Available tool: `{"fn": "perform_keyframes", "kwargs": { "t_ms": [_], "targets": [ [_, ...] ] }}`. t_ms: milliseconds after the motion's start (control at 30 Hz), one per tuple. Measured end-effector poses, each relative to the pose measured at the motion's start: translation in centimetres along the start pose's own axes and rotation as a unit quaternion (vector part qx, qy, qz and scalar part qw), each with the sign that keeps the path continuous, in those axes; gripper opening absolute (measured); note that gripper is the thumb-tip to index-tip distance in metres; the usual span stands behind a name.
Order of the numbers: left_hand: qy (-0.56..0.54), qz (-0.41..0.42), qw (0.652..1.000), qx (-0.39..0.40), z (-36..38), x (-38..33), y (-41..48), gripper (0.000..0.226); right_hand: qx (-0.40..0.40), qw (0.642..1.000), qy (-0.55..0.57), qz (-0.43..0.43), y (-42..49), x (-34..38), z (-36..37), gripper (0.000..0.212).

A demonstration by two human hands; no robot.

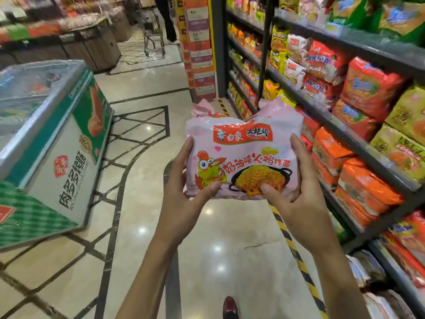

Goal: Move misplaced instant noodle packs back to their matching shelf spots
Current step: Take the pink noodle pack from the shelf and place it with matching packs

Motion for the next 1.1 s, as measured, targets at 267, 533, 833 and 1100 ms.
{"fn": "perform_keyframes", "kwargs": {
  "t_ms": [267,533,833,1100],
  "targets": [
    [0.018,-0.001,0.999,-0.031,2.7,2.4,13.3,0.085,0.056,0.998,0.018,-0.007,14.0,-2.7,7.6,0.084],
    [0.023,-0.012,0.999,-0.028,6.5,7.5,26.4,0.084,0.081,0.995,0.052,0.017,26.7,-7.2,14.2,0.087],
    [-0.037,0.008,0.999,0.006,13.3,14.1,46.1,0.085,0.039,0.999,0.005,-0.031,44.9,-10.3,20.7,0.088],
    [-0.059,0.023,0.997,0.051,20.2,16.7,60.9,0.083,0.015,0.998,-0.021,-0.055,59.3,-13.2,24.7,0.088]
  ]
}}
Point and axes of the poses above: each hand's wrist, its own y-axis towards the middle knuckle, its own z-axis out of the palm, x = y × z, the point moved 10 cm from there along y, towards the middle knuckle, and after that the axes turned 14 degrees about -x, right-handed, at the moved point
